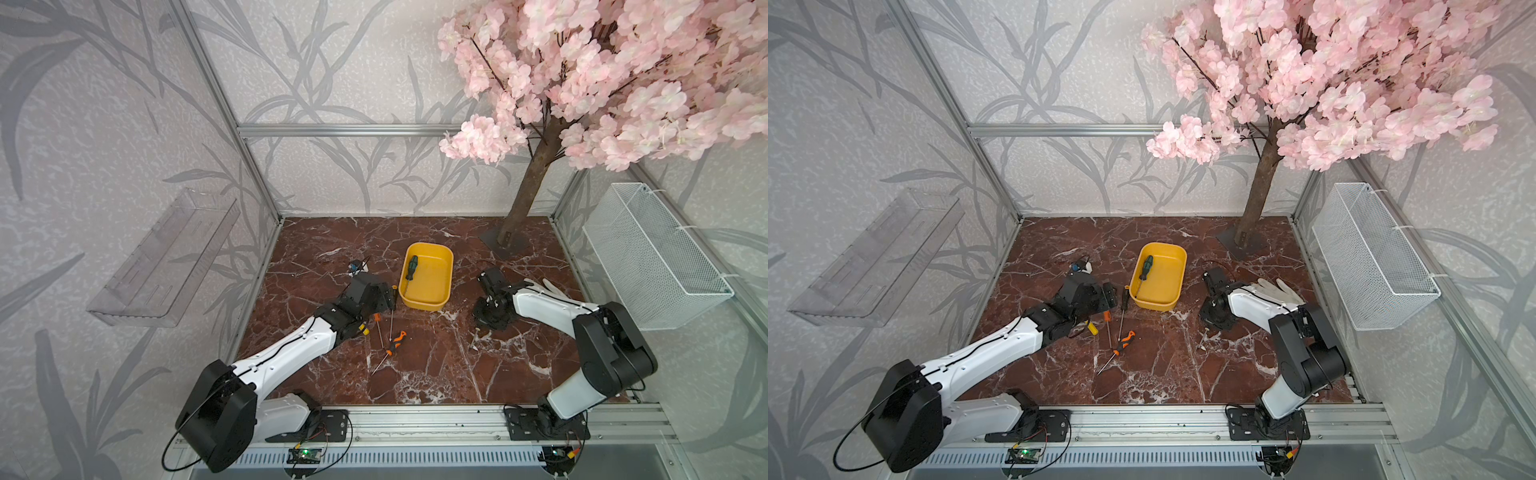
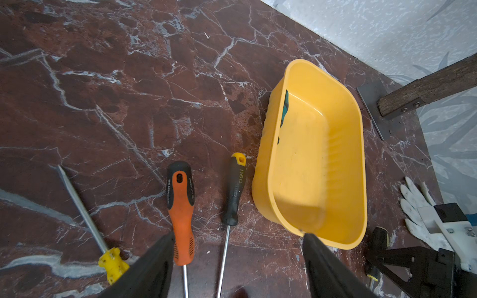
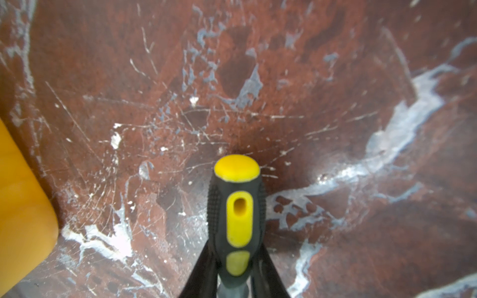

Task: Put the screwdriver on the desktop into the storage box
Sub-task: Pick up the screwdriver from the center of the board.

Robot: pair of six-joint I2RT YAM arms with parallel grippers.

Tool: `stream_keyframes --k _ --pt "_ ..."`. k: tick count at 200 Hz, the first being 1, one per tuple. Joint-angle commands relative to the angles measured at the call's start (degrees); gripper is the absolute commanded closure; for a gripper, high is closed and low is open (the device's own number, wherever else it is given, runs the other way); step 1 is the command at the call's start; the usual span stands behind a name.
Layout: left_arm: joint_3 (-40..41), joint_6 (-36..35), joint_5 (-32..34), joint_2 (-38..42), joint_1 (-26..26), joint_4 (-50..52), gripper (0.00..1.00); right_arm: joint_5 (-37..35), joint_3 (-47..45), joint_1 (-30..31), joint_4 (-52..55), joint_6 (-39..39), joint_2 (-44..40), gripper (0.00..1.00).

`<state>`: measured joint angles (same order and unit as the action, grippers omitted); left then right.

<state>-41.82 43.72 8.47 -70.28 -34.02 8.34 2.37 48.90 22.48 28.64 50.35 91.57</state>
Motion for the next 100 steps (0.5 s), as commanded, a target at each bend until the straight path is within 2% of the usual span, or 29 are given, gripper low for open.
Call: stream_keyframes --k 1,53,90,100 --pt "0.50 0.40 0.36 0.78 0.21 -0.10 0.20 -0.30 0.78 0.34 2.59 -1.14 -3.73 0.83" --pt "1.23 1.30 1.28 0.86 0.24 0.09 0.20 -1.30 9.51 2.76 7.49 -4.66 -7.63 0.84" --pt "3.99 3.19 2.49 2.66 0.42 0.01 0.20 -0.47 20.08 5.04 9.47 -8.35 -4.50 0.84" --pt "4.46 3.81 2.81 3.06 0.61 0.70 0.17 0.06 23.84 5.32 9.95 -9.21 -2.29 0.84"
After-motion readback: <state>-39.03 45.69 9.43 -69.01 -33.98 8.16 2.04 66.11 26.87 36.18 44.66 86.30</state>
